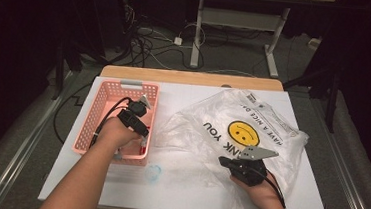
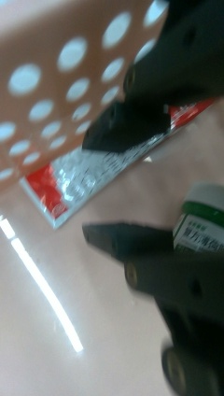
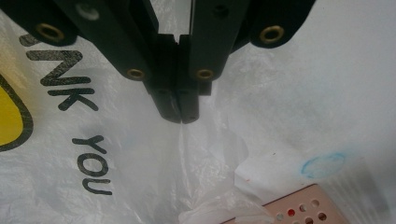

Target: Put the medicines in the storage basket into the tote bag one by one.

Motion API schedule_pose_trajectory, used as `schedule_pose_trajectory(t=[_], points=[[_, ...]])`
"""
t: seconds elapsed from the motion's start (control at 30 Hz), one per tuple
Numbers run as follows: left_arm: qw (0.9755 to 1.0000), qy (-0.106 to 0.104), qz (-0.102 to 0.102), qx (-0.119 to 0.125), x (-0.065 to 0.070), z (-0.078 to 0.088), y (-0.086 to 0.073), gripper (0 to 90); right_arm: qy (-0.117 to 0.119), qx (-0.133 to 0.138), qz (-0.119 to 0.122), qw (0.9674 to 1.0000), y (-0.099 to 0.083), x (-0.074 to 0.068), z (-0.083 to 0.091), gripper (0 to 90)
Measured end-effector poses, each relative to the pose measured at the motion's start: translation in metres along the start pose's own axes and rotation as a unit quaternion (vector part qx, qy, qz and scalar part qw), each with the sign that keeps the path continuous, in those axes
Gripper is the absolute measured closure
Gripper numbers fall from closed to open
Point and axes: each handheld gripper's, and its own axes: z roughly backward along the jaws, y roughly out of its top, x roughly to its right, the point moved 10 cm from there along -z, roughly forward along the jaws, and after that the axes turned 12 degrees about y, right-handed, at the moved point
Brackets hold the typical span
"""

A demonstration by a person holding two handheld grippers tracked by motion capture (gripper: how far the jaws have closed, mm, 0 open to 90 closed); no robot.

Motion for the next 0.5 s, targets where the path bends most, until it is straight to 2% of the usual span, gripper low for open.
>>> schedule_pose_trajectory(t=[0.1, 0.17, 0.2, 0.33, 0.5], points=[[0.9998, -0.019, -0.010, 0.000, 0.006, 0.003, -0.003, 65.9, 0.000, 0.000, -0.001, 1.0000, 0.000, 0.000, -0.001, 90.0], [0.9994, -0.034, -0.011, -0.002, 0.011, 0.002, -0.003, 67.1, 0.001, -0.001, 0.001, 1.0000, 0.000, -0.001, -0.002, 90.0], [0.9994, -0.030, -0.015, -0.006, 0.012, -0.001, -0.003, 69.0, 0.001, -0.001, 0.002, 1.0000, 0.000, -0.001, -0.002, 90.0], [0.9995, 0.008, -0.029, 0.002, 0.011, -0.004, 0.001, 76.3, 0.002, -0.001, 0.002, 1.0000, 0.000, -0.003, -0.002, 90.0], [0.9986, 0.029, -0.045, 0.001, 0.008, -0.006, 0.003, 85.7, 0.001, 0.000, 0.001, 1.0000, -0.001, -0.002, -0.001, 90.0]])
